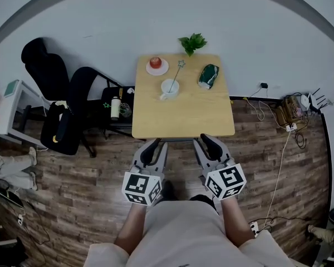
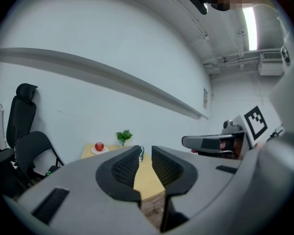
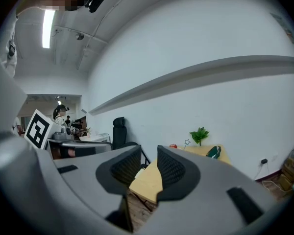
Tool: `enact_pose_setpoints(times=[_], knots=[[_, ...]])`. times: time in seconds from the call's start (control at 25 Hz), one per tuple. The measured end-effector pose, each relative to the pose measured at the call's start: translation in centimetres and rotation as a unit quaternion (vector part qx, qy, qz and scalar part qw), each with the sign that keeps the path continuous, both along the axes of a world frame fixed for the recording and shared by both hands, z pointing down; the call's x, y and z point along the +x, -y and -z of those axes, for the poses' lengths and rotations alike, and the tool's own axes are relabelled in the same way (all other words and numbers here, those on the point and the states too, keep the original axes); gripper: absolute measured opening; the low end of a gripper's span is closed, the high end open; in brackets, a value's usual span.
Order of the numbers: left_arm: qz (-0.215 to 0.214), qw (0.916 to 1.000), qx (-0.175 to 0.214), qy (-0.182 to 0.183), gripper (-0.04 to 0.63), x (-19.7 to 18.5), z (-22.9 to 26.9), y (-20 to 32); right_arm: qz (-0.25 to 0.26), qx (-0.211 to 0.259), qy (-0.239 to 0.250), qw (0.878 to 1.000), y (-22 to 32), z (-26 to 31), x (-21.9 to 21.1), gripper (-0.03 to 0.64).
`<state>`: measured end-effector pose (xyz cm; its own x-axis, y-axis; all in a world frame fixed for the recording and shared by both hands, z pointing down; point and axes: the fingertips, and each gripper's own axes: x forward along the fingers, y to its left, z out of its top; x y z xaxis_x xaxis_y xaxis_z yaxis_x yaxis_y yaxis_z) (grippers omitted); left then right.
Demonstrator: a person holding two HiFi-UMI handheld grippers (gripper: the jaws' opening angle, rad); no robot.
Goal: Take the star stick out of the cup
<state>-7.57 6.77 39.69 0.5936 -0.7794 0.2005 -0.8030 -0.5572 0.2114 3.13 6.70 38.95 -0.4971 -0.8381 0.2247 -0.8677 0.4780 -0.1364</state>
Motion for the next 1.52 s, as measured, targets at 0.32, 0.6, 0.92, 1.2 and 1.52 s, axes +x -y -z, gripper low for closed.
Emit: enact_pose_setpoints(times=[0.32, 0.6, 0.92, 1.2, 1.52], knots=[[-0.009, 0.9999, -0.010, -0.003, 0.060, -2.2, -1.0, 0.9, -0.015, -0.014, -0.003, 1.000, 0.9, -1.0, -1.5, 0.089], [-0.008, 0.9998, -0.020, -0.002, 0.060, -2.7, -1.8, 2.1, -0.010, -0.024, 0.000, 1.000, 2.7, -1.9, -2.1, 0.091], [0.003, 0.9998, -0.018, 0.000, 0.060, -3.1, -1.5, 6.1, 0.005, -0.017, 0.009, 1.000, 7.8, -1.6, -2.8, 0.091], [0.012, 0.9998, -0.017, 0.001, 0.060, -2.5, -1.2, 11.3, 0.022, -0.018, 0.014, 0.999, 13.6, -1.7, -2.7, 0.094], [0.021, 0.9993, -0.031, 0.005, 0.060, -0.6, -1.6, 17.2, 0.040, -0.033, 0.016, 0.999, 20.6, -2.8, -1.6, 0.095]])
